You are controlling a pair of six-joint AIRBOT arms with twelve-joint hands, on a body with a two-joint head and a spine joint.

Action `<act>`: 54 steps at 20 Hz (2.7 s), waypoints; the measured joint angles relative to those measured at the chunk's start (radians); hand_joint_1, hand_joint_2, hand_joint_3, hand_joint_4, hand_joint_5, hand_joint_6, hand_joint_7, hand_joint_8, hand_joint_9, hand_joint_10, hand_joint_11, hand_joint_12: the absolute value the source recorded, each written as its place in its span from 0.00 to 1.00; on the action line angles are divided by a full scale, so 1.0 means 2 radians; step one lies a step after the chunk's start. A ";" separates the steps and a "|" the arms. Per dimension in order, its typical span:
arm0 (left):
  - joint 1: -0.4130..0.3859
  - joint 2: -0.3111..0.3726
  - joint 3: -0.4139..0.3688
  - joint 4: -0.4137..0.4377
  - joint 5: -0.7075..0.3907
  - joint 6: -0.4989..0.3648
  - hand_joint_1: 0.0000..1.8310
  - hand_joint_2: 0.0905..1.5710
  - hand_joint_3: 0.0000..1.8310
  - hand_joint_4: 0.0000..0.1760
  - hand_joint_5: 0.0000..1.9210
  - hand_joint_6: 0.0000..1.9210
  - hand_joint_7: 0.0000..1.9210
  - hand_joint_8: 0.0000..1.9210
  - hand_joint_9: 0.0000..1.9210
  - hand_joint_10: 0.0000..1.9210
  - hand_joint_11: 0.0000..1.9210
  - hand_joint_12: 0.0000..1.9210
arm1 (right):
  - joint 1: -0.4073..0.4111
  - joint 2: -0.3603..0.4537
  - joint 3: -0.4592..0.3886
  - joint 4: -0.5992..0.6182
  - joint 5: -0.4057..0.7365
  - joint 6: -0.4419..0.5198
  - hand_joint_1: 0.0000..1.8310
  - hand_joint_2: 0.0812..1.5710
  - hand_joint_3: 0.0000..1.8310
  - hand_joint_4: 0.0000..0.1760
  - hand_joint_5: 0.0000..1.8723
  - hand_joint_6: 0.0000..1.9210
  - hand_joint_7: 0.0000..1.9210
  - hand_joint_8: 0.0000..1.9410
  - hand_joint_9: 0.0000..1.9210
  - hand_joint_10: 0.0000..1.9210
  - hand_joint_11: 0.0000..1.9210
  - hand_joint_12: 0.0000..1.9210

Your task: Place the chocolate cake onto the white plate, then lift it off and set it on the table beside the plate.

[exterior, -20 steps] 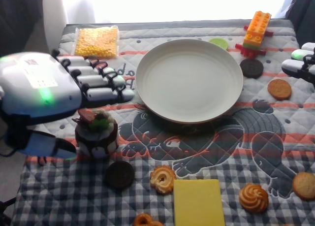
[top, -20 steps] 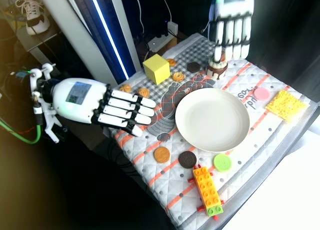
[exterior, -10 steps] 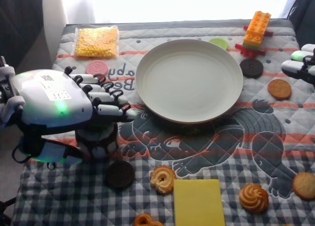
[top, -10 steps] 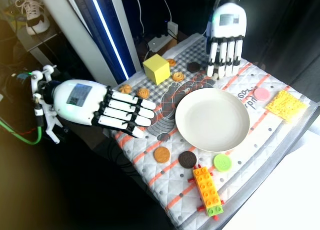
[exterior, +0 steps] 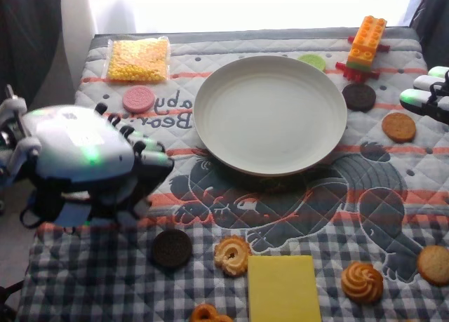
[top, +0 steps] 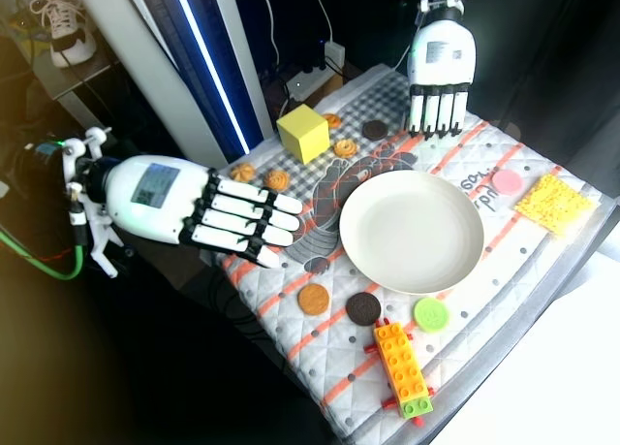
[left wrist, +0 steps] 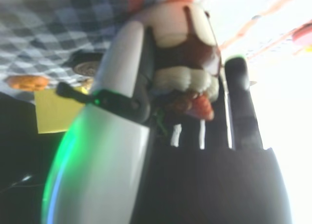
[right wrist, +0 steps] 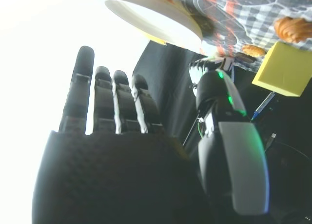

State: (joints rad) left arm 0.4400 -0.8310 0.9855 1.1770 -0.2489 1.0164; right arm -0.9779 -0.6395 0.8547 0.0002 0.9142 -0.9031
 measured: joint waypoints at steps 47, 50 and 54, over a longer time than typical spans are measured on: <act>-0.101 -0.268 0.172 0.057 0.051 0.000 0.46 0.66 0.00 0.95 0.00 0.00 0.00 0.00 0.00 0.00 0.00 0.01 | -0.002 0.000 0.006 0.009 0.000 0.000 0.21 0.83 0.00 0.01 0.00 0.00 0.00 0.00 0.00 0.00 0.00 0.00; -0.107 -0.238 0.161 -0.002 0.051 0.001 0.48 0.64 0.00 0.98 0.00 0.00 0.00 0.00 0.00 0.00 0.00 0.00 | -0.004 -0.001 0.006 0.009 -0.001 0.000 0.22 0.81 0.00 0.02 0.00 0.00 0.00 0.00 0.00 0.00 0.03 0.02; -0.119 -0.199 0.142 -0.062 0.023 0.001 0.46 0.66 0.00 0.78 0.00 0.00 0.00 0.00 0.00 0.00 0.00 0.00 | -0.004 0.000 0.006 0.009 0.000 0.004 0.24 0.77 0.00 0.15 0.00 0.00 0.00 0.00 0.00 0.00 0.00 0.42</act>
State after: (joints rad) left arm 0.2020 -1.2289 1.2686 1.0523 -0.2020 1.0183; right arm -0.9867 -0.6403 0.8673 0.0181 0.9142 -0.8959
